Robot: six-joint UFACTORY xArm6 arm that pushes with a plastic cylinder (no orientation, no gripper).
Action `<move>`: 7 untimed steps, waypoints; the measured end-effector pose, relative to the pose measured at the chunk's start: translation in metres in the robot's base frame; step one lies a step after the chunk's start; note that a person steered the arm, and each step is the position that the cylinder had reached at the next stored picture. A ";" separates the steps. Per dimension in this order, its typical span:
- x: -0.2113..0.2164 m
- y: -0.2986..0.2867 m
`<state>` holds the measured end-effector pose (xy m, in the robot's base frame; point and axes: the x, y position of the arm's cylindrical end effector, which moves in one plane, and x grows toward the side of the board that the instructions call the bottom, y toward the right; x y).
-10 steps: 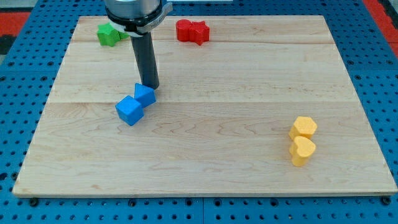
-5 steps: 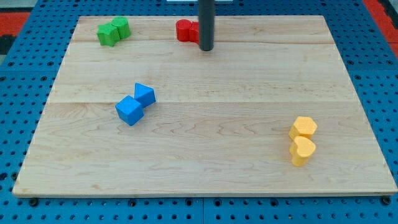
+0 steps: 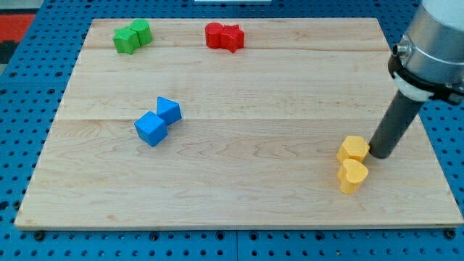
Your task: Move the yellow heart to bottom left of the board
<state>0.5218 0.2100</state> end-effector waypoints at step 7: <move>0.012 -0.266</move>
<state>0.5338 -0.0561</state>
